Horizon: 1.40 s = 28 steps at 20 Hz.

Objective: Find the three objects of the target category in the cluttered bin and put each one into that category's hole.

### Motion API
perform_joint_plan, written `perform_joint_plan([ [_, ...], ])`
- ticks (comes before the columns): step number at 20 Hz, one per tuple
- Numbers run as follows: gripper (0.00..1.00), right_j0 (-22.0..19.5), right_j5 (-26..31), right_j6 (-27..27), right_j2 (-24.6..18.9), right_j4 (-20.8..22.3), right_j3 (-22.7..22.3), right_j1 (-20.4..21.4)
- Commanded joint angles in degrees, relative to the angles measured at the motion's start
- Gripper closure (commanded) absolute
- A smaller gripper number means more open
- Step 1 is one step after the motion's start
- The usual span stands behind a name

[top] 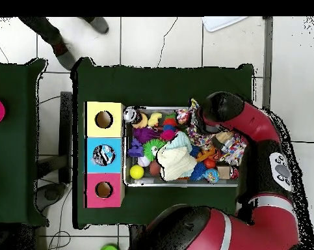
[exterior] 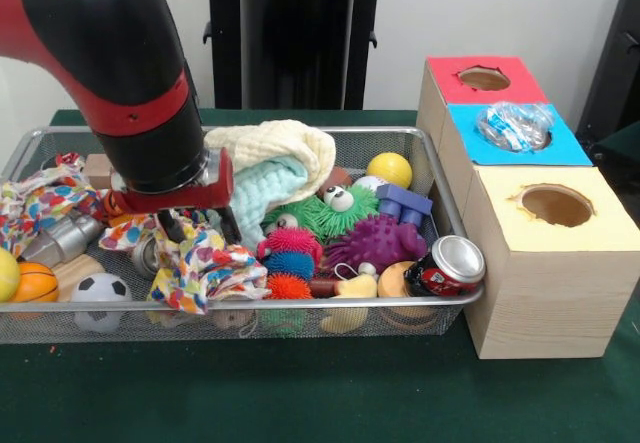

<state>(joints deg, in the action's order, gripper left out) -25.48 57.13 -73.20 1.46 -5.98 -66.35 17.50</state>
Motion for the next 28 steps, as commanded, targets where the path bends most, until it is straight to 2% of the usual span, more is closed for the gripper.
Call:
perform_joint_plan([
  [1,0.0,1.1,9.5,-8.6,2.9,3.9,-3.0,1.5],
  [6,0.0,1.1,10.6,-9.3,3.0,4.3,0.3,-0.6],
  [10,0.0,1.4,10.5,-11.0,4.4,3.9,-1.2,0.9],
  [14,0.0,2.0,11.6,-10.1,6.5,5.5,-0.6,1.5],
  [16,0.0,2.3,10.5,-9.0,8.0,7.3,0.5,1.0],
  [20,0.0,2.7,9.1,-3.5,11.4,13.5,3.2,-1.2],
  [21,0.0,2.8,8.3,-2.2,12.2,15.1,2.6,-0.8],
  [24,0.0,2.3,6.9,0.3,12.6,18.3,3.0,-0.9],
  [28,0.0,1.4,7.1,2.9,11.9,22.1,8.7,-4.0],
])
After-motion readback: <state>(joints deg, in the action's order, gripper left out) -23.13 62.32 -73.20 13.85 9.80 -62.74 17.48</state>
